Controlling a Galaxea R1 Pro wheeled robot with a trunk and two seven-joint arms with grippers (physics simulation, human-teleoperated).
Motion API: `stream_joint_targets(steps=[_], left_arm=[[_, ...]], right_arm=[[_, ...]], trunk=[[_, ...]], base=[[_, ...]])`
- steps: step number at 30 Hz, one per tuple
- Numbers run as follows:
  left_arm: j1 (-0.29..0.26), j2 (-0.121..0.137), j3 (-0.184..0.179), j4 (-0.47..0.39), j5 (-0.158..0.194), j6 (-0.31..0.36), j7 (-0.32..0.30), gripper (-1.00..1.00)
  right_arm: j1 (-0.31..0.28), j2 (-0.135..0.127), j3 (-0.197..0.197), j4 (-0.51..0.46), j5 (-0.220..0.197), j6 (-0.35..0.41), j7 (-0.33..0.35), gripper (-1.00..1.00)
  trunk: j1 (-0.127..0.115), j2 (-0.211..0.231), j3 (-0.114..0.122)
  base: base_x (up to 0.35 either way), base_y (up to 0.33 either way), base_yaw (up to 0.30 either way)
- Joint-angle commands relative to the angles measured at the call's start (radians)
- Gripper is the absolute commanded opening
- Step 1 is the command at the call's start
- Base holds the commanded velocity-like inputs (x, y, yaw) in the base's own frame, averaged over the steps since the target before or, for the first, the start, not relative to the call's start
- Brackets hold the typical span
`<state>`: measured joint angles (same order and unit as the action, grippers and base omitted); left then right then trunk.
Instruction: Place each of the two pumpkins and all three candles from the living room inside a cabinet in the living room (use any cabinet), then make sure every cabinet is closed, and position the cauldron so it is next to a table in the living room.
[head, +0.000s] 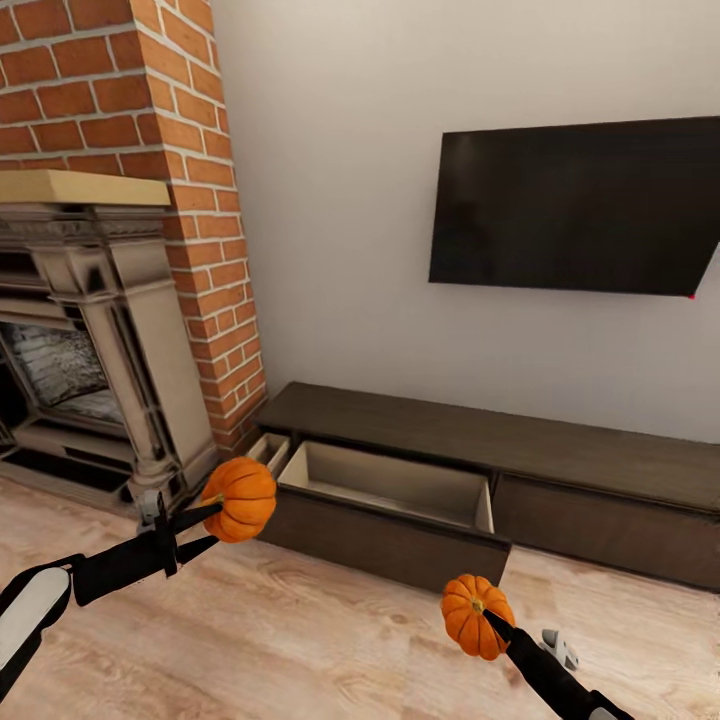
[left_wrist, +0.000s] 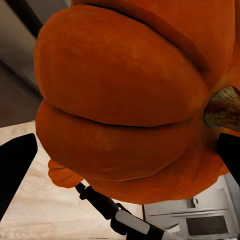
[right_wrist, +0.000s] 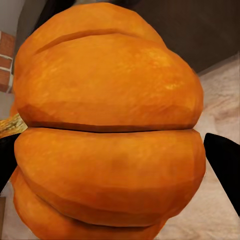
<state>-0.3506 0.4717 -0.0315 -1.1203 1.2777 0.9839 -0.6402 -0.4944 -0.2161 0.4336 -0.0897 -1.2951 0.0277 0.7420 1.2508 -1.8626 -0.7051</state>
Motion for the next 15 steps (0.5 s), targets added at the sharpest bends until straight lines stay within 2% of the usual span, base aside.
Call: stream_joint_targets(steps=[1,6,15], left_arm=[[-0.001,0.001,-0.001,0.000,0.015,0.007,-0.004,-1.00],[-0.001,0.001,-0.001,0.000,0.015,0.007,-0.004,-1.00],[-0.001,0.001,-0.001,0.000,0.015,0.007,-0.004,-1.00]], right_arm=[[-0.001,0.000,0.007,0.001,-0.010,0.003,0.004,-1.00],[-0.001,0.000,0.007,0.001,-0.010,0.003,0.005,-1.00],[-0.001,0.001,0.011,0.000,-0.010,0.002,0.007,-1.00]], trunk=[[0.000,0.000,-0.001],[0.000,0.000,-0.001],[0.000,0.000,-0.001]], base=[[0.275,0.239,-0.289],[0.254,0.254,-0.245],[0.208,0.279,-0.026]])
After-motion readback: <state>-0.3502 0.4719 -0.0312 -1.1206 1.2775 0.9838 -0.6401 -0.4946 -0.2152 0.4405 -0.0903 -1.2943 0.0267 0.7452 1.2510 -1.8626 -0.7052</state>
